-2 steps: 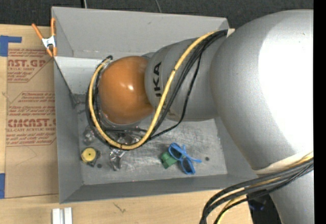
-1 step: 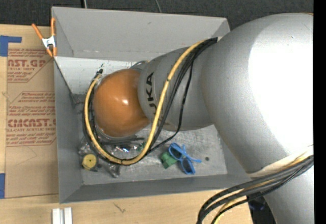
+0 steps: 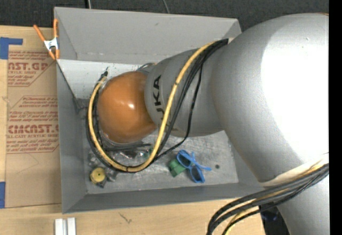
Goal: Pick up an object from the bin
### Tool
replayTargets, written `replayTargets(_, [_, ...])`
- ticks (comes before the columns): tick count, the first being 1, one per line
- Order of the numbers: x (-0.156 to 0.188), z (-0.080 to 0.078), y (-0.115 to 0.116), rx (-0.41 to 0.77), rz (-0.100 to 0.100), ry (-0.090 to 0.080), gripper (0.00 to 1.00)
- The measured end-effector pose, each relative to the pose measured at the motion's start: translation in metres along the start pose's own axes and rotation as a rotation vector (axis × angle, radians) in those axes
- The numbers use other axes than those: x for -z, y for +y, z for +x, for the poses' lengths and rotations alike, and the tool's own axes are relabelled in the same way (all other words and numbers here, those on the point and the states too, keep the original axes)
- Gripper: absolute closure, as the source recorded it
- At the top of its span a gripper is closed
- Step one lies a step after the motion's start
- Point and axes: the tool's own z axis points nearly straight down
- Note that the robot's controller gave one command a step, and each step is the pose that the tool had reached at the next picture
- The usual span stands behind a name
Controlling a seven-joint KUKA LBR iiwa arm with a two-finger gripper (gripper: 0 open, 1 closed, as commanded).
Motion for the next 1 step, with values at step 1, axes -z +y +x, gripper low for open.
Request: replayTargets(1, [0.1744,0.004,-0.0016,-0.027,0.001,0.001,1.0])
